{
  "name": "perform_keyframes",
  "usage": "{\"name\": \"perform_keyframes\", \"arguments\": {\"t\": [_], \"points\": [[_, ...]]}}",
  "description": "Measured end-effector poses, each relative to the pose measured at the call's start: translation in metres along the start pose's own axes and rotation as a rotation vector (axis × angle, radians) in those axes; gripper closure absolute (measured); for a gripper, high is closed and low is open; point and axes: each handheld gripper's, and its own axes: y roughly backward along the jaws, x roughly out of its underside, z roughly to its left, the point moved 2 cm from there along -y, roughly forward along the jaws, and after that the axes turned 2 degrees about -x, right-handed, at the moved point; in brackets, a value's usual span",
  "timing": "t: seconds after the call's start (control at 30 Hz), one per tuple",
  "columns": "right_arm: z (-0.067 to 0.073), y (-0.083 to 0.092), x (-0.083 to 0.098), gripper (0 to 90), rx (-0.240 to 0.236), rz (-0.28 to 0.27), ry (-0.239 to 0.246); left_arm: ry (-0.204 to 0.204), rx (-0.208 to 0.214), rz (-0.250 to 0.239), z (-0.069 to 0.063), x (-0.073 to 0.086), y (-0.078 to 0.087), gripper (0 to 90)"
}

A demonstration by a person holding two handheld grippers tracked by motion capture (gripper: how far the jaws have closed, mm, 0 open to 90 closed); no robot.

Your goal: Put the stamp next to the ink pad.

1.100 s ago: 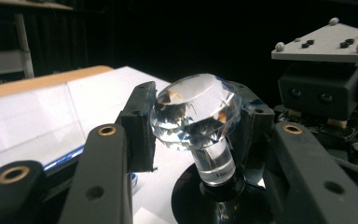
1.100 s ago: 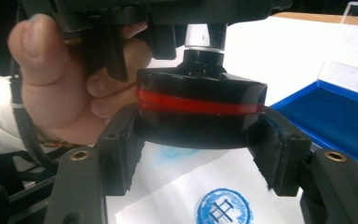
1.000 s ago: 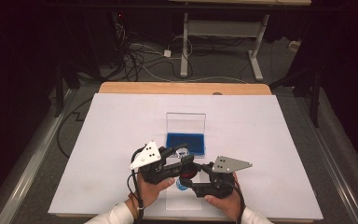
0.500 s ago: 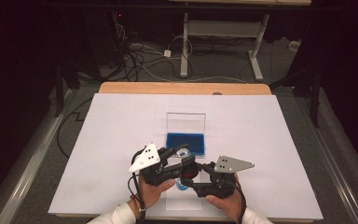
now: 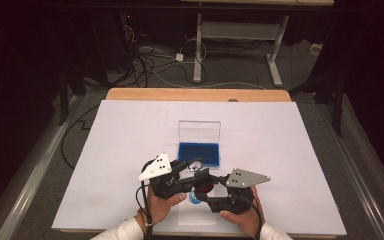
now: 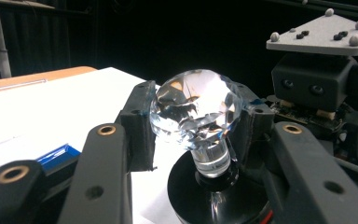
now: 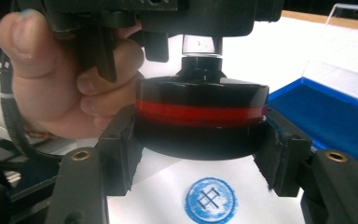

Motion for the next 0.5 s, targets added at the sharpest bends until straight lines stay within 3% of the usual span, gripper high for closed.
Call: {"name": "perform_keyframes", "arguments": {"t": [0.07, 0.23, 0.3, 0.4, 0.5], "points": [[0.000, 0.000, 0.000, 39.0, 0.002, 0.004, 0.004, -0.015, -0.002, 0.004, -0.001, 0.001, 0.000, 55.1], [0.001, -0.002, 0.002, 39.0, -0.008, 0.024, -0.010, -0.005, -0.001, -0.003, -0.005, 0.003, -0.001, 55.0], [0.001, -0.003, 0.001, 39.0, -0.010, 0.031, -0.007, -0.055, -0.011, 0.015, -0.007, 0.002, -0.002, 54.9], [0.003, -0.004, 0.002, 39.0, -0.009, 0.041, 0.000, -0.077, -0.014, 0.019, -0.010, 0.001, -0.002, 54.9], [0.002, -0.003, 0.001, 39.0, 0.006, 0.043, 0.007, -0.072, -0.018, 0.027, -0.008, 0.001, -0.001, 55.0]]}}
